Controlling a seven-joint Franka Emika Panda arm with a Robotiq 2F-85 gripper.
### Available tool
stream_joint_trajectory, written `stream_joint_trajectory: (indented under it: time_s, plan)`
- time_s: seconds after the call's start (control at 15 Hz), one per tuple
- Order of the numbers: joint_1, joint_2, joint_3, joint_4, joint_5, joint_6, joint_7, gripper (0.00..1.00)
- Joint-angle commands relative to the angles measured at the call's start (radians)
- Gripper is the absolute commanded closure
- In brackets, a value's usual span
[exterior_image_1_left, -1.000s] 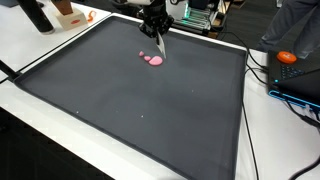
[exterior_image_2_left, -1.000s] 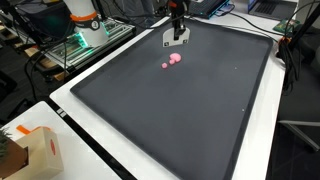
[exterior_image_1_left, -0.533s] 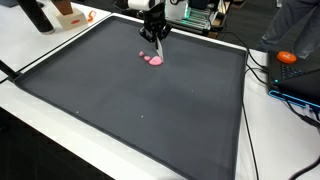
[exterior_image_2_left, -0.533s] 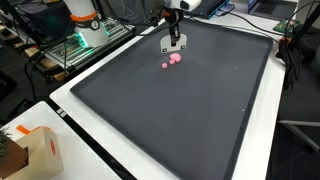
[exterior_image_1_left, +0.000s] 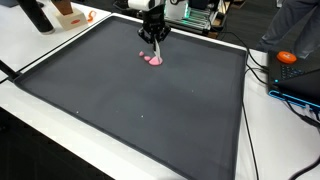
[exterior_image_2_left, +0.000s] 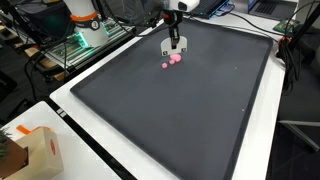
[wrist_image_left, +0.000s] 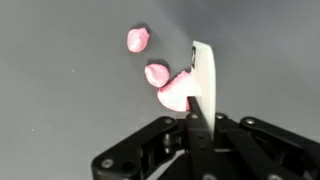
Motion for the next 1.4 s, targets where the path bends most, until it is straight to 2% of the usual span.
stream_joint_trajectory:
  time_s: [0.0, 0.4, 1.33]
  plan:
    - [0.003, 0.027, -0.014, 0.017, -0.083, -0.013, 0.086, 0.99]
    - [-0.009, 0.095, 0.002, 0.067, -0.082, -0.043, 0.084, 0.99]
    - [0.015, 0.180, 0.046, 0.172, -0.122, -0.026, 0.086, 0.99]
